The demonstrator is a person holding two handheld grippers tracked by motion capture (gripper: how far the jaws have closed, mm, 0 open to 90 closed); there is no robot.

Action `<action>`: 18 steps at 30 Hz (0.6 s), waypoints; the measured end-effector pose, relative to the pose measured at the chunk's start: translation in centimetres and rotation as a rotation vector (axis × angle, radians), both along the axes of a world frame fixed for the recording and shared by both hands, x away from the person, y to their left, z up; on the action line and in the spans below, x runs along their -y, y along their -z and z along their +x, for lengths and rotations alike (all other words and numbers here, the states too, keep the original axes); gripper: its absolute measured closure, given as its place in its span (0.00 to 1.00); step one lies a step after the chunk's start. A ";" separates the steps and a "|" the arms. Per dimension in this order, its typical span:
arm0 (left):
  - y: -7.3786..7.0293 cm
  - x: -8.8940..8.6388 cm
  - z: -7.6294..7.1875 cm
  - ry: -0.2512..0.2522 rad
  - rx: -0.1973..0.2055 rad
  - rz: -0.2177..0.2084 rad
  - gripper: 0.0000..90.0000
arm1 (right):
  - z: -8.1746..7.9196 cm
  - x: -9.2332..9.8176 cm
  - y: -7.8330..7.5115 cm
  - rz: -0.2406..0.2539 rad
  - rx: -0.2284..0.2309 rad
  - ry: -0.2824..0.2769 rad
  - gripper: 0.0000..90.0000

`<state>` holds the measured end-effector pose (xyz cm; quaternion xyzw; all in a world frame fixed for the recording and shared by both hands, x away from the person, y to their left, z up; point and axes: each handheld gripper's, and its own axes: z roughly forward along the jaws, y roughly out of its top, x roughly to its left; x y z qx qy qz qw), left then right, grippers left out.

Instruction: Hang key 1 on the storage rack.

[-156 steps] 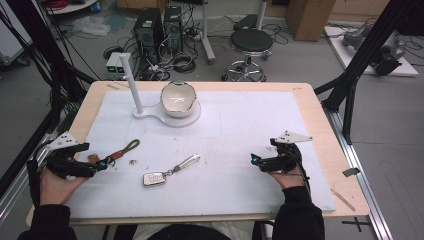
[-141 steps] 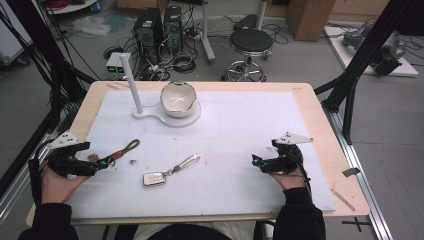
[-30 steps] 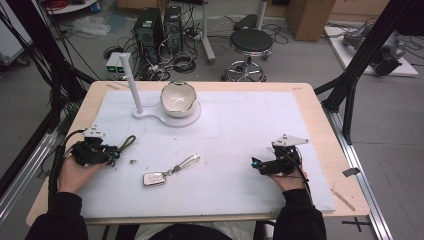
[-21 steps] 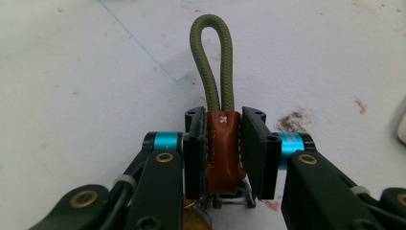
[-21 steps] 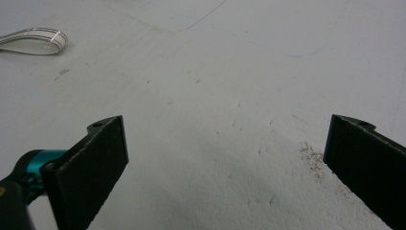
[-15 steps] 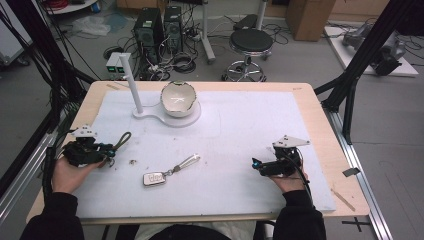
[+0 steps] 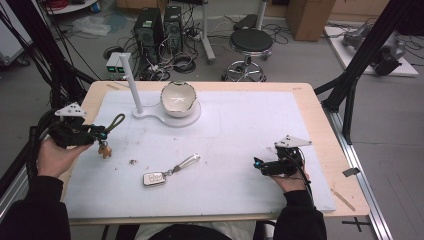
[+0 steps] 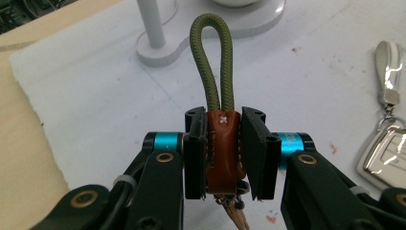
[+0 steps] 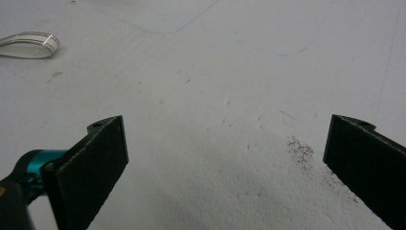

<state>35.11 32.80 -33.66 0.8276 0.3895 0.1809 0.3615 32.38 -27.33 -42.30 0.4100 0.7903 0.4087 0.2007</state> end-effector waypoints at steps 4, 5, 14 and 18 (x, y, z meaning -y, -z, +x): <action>-1.1 0.5 0.7 0.010 0.002 0.015 0.80 | 0.1 0.0 0.0 -0.006 0.002 0.001 0.00; -1.4 0.5 0.9 0.012 0.003 0.021 0.80 | 0.1 0.0 0.0 -0.006 0.002 0.001 0.00; -3.1 0.5 3.0 0.004 -0.017 0.020 0.80 | 0.0 0.0 0.0 -0.011 0.006 0.002 0.01; -3.7 0.6 3.6 0.006 -0.012 0.019 0.80 | 0.0 0.0 0.0 -0.013 0.006 0.005 0.01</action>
